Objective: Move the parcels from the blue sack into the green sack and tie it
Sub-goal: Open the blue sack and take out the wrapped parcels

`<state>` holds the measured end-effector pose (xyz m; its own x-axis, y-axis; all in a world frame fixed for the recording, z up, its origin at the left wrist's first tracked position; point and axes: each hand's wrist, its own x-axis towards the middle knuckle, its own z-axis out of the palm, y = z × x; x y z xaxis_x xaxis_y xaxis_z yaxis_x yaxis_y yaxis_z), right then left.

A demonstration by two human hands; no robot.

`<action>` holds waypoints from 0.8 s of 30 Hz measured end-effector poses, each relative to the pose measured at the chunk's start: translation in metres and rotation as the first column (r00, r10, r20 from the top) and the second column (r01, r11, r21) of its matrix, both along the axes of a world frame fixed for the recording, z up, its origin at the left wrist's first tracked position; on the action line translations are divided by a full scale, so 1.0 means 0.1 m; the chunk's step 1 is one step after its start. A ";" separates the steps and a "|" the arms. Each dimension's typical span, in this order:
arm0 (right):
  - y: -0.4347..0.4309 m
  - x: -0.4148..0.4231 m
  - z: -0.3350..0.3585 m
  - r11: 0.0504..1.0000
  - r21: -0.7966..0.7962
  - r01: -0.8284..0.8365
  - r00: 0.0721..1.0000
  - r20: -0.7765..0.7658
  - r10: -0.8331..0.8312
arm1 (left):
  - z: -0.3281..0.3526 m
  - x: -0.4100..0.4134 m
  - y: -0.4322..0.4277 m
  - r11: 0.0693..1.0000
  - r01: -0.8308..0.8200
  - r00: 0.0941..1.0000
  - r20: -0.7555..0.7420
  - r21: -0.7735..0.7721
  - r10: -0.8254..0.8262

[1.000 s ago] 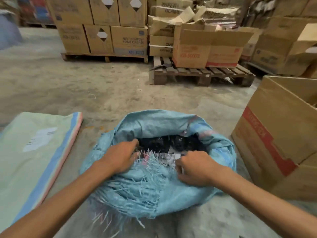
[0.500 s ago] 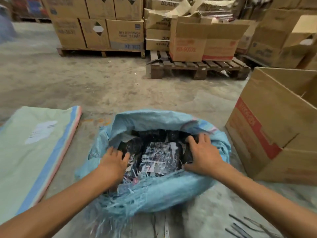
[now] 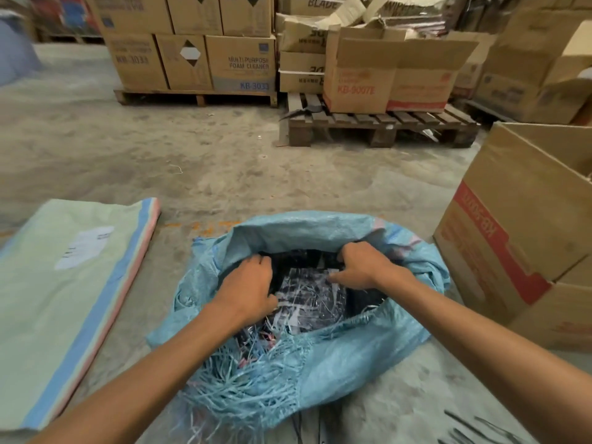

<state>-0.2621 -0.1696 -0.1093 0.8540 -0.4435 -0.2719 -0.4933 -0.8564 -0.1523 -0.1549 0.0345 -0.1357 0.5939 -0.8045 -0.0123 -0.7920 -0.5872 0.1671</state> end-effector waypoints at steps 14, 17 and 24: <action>0.21 0.45 -0.41 0.981 -0.169 -0.100 0.956 -0.290 0.047 | -0.37 0.37 -0.30 0.896 -0.090 0.945 0.320 0.435 -0.061; 0.19 0.48 -0.42 0.973 -0.210 -0.095 0.953 -0.302 0.028 | -0.33 0.40 -0.29 0.879 -0.042 0.924 0.353 0.475 -0.147; 0.27 0.41 -0.35 0.995 0.041 0.095 0.959 -0.271 -0.080 | -0.21 0.37 -0.16 0.915 0.021 0.951 0.274 0.402 -0.142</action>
